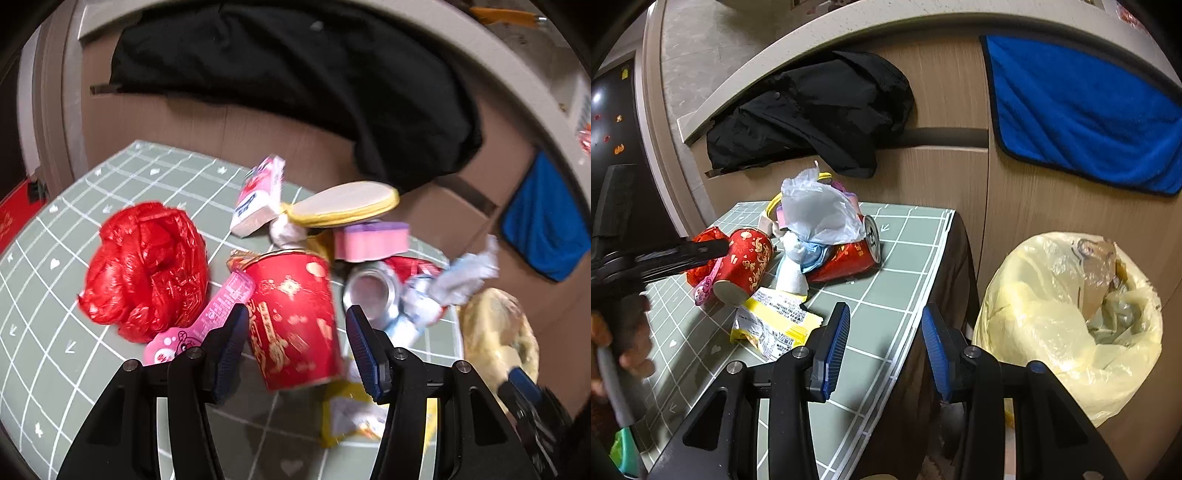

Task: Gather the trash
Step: 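Move left tool to the red paper cup while right tool reaches the white plastic bag bundle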

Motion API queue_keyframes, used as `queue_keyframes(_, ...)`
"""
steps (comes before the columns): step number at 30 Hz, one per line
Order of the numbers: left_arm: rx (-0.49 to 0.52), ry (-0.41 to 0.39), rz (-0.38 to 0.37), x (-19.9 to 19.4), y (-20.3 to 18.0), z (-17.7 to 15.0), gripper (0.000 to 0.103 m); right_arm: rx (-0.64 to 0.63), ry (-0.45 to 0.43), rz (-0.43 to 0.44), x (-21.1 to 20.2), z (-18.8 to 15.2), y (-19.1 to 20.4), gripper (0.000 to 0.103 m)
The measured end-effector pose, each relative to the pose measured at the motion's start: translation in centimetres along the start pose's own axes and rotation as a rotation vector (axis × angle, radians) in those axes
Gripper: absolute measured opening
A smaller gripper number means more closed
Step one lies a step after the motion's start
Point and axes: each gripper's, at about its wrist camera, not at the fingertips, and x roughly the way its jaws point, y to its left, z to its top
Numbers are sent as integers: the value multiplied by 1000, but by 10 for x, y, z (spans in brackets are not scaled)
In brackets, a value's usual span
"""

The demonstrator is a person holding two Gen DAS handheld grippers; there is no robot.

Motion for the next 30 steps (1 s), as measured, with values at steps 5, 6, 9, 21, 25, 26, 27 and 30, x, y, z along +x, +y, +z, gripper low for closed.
queue_keyframes(5,-69,43,-5,19,11,8,56,-36,13,30,7,1,4,38)
queue_keyframes(6,-73,44,-5,19,12,8,56,-47,23,46,10,2,6,38)
queue_keyframes(9,-89,63,-4,23,14,11,57,-70,48,92,17,3,13,38)
queue_keyframes(21,-157,161,-58,35,20,16,60,-145,-17,114,36,48,48,38)
queue_keyframes(25,-140,175,-72,33,23,17,60,-105,-112,121,37,75,40,38)
queue_keyframes(26,-130,173,-74,32,23,17,59,-101,-115,131,40,80,38,38)
queue_keyframes(27,-120,168,-75,32,23,17,59,-100,-109,145,46,85,37,38)
queue_keyframes(30,-108,160,-91,30,25,19,55,-116,-27,160,75,92,38,38)
